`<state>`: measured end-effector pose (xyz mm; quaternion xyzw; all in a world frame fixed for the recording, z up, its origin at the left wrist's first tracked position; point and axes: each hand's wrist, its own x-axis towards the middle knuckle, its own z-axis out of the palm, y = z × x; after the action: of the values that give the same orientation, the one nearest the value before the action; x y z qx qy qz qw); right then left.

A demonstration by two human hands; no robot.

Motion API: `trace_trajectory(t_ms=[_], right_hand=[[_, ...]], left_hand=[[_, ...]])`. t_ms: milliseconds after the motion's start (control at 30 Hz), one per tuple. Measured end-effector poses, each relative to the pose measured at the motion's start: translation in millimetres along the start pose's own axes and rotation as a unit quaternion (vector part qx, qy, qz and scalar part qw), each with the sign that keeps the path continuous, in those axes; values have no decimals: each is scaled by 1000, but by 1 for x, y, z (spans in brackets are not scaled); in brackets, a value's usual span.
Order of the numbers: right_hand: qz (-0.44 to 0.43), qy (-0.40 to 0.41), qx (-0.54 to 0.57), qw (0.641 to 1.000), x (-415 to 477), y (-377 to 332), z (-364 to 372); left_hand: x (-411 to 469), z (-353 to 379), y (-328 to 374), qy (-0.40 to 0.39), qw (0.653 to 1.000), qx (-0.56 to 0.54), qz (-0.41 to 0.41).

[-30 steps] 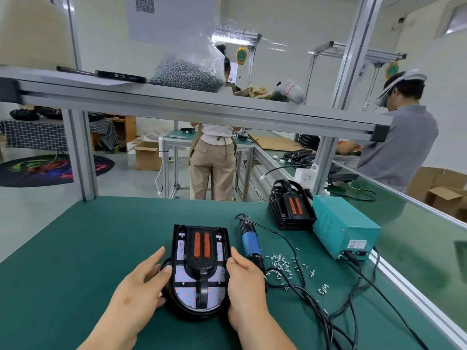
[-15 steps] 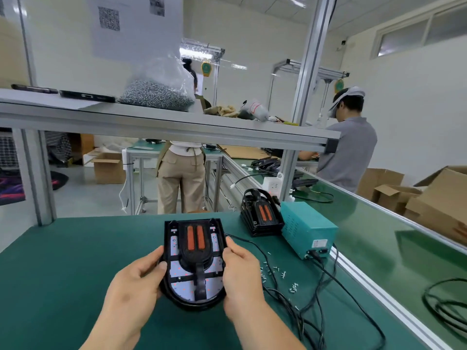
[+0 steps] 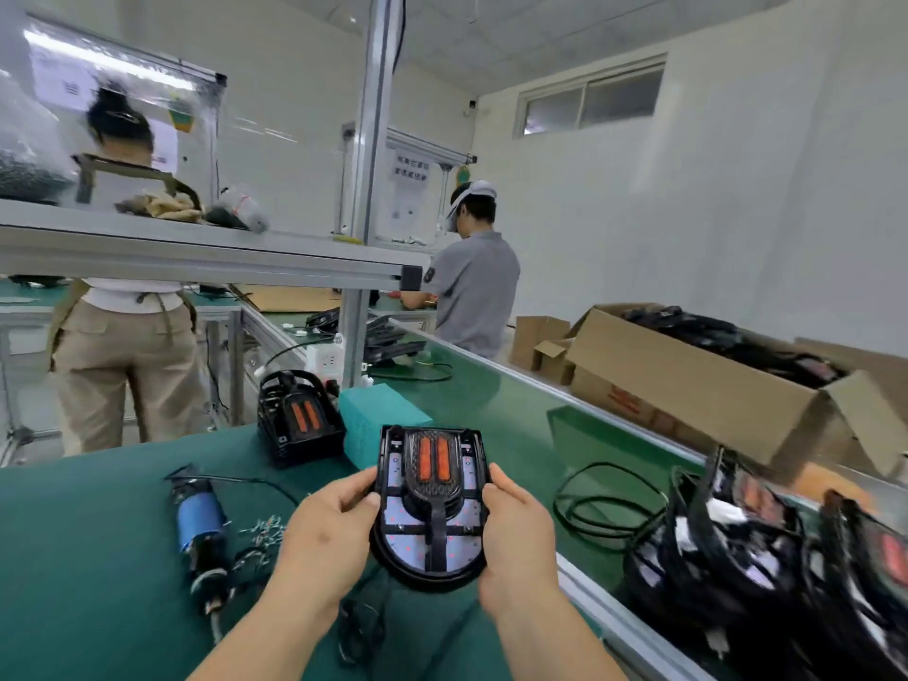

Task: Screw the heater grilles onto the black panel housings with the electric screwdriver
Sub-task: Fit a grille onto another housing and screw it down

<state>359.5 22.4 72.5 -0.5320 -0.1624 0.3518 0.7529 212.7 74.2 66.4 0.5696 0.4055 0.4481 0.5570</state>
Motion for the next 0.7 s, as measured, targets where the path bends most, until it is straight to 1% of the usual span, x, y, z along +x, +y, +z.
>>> trace_trajectory(t_ms=[233,400,533,600,700], right_hand=[[-48,102,16,993,16,-46,-86],[-91,151,52,983,13,-83,-129],[-115,192,72,972,12,-111,-156],[-129,199,85,968,12,-124,-167],[-139,176,114,968,15,-139,-183]], left_hand=[[-4,98,17,-91,995,21,44],[-11,160,42,-147,986,49,68],[-19,205,62,-174,978,70,95],[-21,223,69,-182,975,71,110],[-22,241,76,-189,972,69,123]])
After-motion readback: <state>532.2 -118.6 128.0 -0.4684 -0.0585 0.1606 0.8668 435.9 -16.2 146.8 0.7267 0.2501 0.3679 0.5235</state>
